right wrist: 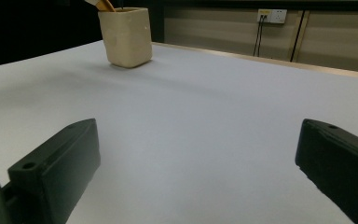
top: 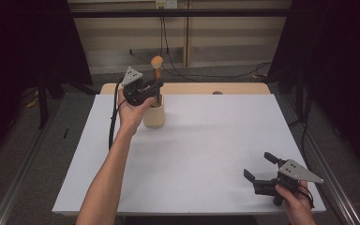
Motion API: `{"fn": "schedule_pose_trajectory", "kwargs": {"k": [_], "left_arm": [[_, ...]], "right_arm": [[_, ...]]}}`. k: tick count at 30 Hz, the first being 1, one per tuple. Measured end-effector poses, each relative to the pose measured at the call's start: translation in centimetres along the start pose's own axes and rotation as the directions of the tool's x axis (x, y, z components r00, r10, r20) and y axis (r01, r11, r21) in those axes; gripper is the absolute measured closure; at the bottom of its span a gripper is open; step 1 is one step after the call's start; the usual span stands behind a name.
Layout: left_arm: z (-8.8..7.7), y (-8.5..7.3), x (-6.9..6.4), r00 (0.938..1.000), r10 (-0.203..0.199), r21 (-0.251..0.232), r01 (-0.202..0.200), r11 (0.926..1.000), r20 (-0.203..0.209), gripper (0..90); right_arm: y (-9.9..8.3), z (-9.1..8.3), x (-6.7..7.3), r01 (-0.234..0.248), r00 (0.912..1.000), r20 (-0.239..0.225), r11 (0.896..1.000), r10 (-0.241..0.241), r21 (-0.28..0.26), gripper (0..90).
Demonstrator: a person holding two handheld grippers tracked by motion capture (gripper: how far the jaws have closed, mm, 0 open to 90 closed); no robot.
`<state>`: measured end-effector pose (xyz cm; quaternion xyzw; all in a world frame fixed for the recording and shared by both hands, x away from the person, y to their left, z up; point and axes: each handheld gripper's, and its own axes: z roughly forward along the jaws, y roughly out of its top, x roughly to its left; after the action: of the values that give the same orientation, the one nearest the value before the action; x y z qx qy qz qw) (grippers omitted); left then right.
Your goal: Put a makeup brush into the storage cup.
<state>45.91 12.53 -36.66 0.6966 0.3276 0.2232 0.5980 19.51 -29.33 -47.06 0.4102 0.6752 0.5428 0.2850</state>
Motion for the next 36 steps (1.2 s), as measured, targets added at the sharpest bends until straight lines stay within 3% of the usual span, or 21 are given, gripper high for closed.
{"fn": "schedule_pose_trajectory", "kwargs": {"k": [14, 19, 26, 30, 36], "left_arm": [[0.0, -1.9, -0.1, 1.0, -0.006, 0.035, 0.006, 0.9994, 0.004, 73.9], [-0.2, -2.8, -0.4, 0.9999, 0.012, 0.058, -0.012, 0.9982, 0.007, 73.2], [-0.2, -3.8, 0.0, 0.9998, -0.02, 0.071, 0.019, 0.9973, 0.008, 73.2], [-0.1, -3.8, -0.1, 0.9999, 0.011, 0.092, -0.011, 0.9957, 0.003, 73.8], [0.1, -4.1, -0.2, 0.9997, 0.022, 0.105, -0.023, 0.9942, 0.006, 73.1]], "right_arm": [[0.0, 0.0, 0.0, 0.0, 1.0, -0.007, 1.0, 0.0, -0.001, 0.0], [-0.1, 0.1, 0.0, 0.004, 1.0, -0.005, 1.0, -0.004, 0.005, 0.0], [0.0, 0.3, 0.1, 0.012, 0.9999, -0.006, 1.0, -0.012, 0.007, 0.0], [-0.1, 0.3, 0.1, 0.013, 0.9999, -0.007, 1.0, -0.013, 0.01, 0.0], [-0.1, 0.3, 0.1, 0.013, 0.9999, -0.01, 1.0, -0.013, 0.009, 0.0]]}}
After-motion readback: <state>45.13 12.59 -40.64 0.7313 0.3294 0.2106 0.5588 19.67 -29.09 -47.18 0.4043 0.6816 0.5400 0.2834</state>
